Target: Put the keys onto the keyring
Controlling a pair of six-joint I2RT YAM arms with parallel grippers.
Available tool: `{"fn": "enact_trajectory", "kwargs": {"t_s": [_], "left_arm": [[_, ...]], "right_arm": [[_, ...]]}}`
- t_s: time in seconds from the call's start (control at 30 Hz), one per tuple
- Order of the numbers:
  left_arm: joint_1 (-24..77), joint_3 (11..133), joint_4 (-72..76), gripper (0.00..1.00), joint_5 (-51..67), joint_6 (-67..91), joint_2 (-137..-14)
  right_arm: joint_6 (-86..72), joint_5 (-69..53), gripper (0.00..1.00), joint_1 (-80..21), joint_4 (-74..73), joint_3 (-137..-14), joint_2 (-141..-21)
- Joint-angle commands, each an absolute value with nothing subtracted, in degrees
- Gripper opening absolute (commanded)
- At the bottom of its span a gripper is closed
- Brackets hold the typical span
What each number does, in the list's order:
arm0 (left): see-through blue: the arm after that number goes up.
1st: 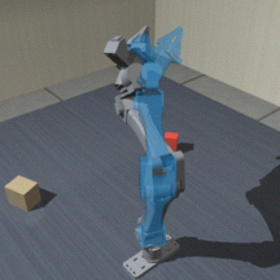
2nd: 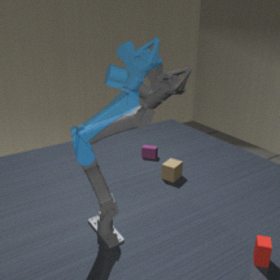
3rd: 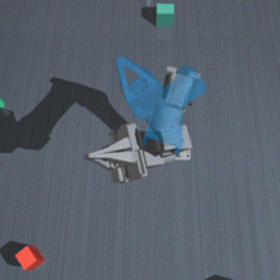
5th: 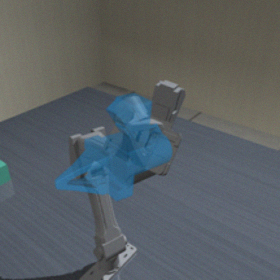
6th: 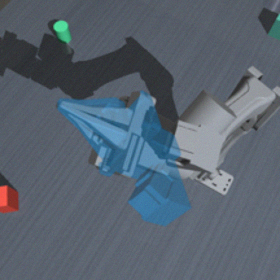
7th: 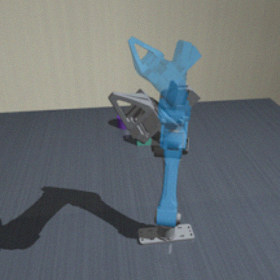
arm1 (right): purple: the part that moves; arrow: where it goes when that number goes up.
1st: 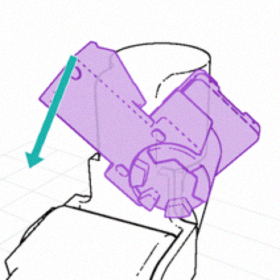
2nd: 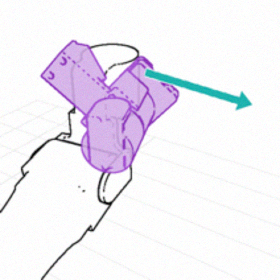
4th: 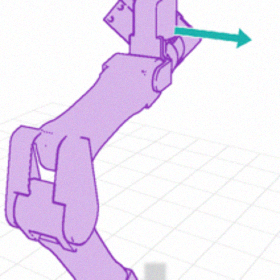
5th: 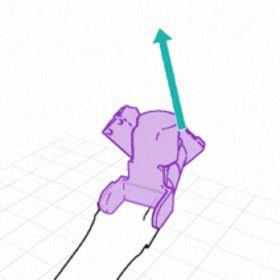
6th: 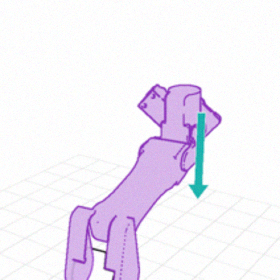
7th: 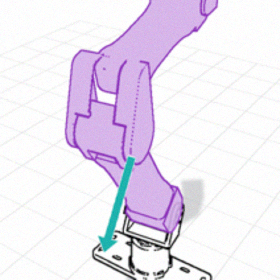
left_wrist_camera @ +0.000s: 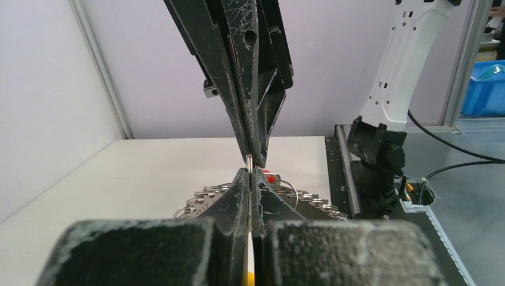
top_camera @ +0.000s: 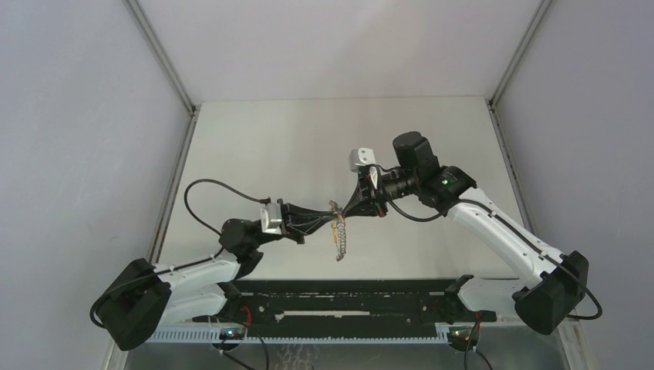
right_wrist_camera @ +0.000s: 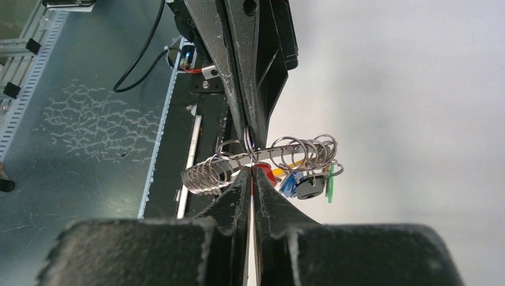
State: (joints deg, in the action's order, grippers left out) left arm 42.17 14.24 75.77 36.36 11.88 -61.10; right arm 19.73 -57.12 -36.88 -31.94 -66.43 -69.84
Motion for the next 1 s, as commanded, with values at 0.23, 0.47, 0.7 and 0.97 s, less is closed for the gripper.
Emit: {"fn": "enact_trajectory", "kwargs": {"t_s": [0.23,0.47,0.7,0.97], "left_arm": [[41.7,15.4,80.0,0.00,37.0,11.1,-57.2],[41.7,16.2,80.1,0.00,38.1,11.3,-57.3],[41.7,15.9,80.1,0.00,37.7,11.2,-57.8],[41.7,16.1,80.1,0.00,37.6,11.4,-58.7]], "right_arm": [[19.8,-58.2,0.00,-36.9,-31.3,-66.8,-71.0],[18.8,-57.9,0.00,-37.2,-30.6,-66.7,-71.4],[21.8,-58.0,0.04,-37.0,-33.2,-66.7,-69.4],[23.2,-57.3,0.19,-38.7,-32.4,-66.8,-66.0]]}}
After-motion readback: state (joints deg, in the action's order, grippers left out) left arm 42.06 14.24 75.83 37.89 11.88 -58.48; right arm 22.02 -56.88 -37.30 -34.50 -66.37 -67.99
